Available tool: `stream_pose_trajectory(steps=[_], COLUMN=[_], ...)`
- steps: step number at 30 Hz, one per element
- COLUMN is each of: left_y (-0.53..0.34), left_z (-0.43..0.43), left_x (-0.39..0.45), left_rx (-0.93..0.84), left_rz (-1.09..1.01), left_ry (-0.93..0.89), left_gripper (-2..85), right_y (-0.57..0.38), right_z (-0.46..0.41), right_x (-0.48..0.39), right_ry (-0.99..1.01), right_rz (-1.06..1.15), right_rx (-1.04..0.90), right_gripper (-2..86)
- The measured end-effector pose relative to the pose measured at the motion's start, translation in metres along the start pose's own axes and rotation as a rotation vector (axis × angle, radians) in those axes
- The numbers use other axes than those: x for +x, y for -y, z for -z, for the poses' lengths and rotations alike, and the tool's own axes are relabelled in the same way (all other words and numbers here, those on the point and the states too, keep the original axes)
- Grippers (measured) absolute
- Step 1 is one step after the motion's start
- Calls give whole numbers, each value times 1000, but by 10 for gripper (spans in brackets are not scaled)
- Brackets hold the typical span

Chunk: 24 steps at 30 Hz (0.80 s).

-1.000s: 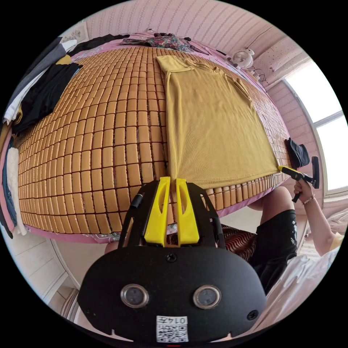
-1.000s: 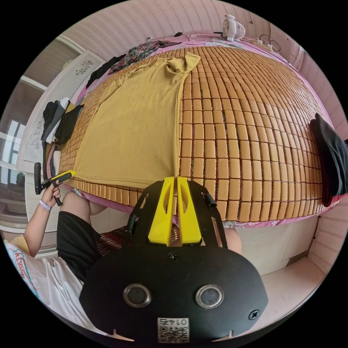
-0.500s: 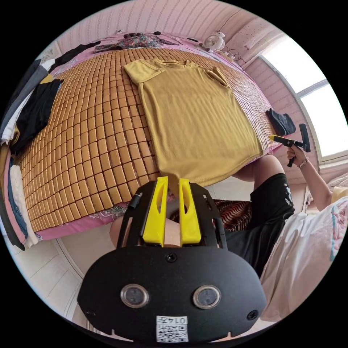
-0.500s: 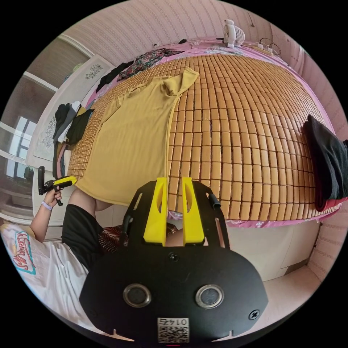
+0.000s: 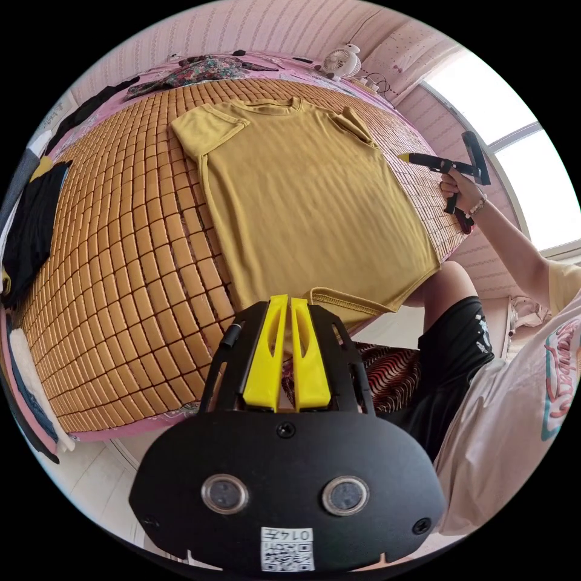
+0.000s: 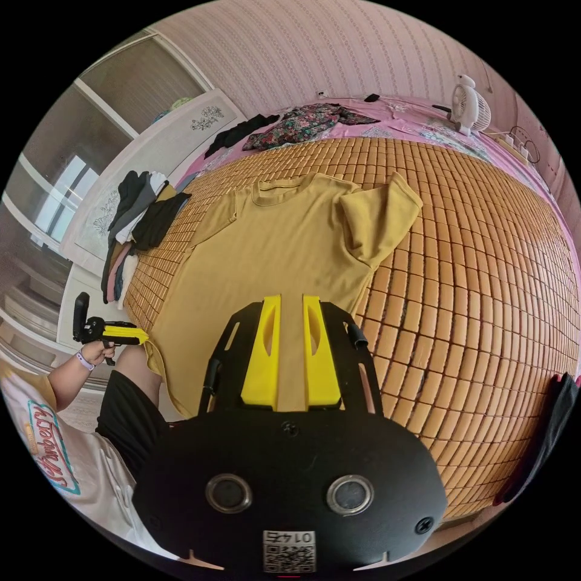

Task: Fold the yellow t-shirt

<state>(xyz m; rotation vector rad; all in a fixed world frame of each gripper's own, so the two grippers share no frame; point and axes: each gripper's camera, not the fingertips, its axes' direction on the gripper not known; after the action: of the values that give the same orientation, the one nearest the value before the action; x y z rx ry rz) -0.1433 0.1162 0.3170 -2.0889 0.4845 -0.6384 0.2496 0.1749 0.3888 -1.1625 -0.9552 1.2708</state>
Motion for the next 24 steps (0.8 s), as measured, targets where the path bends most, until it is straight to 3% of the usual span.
stream_pose_trajectory(steps=[5, 9, 13, 17, 24], left_y=[-44, -91, -121, -110, -8], left_z=[8, 24, 44, 54, 44], left_x=[-10, -11, -25, -27, -25], left_rx=[-29, -90, -17, 86, 242], left_rz=[57, 71, 156, 146, 2], left_ry=[-16, 125, 72, 50, 74], left_gripper=[1, 3, 13, 24, 56], right_y=[-68, -115, -136, -110, -4], right_z=[-23, -26, -27, -29, -81], right_x=[-59, -80, -81, -81, -90], right_ry=[99, 97, 47, 33, 83], right_rz=[123, 174, 211, 247, 275], right_rx=[-27, -75, -100, -51, -30], right_gripper=[61, 64, 68, 74, 78])
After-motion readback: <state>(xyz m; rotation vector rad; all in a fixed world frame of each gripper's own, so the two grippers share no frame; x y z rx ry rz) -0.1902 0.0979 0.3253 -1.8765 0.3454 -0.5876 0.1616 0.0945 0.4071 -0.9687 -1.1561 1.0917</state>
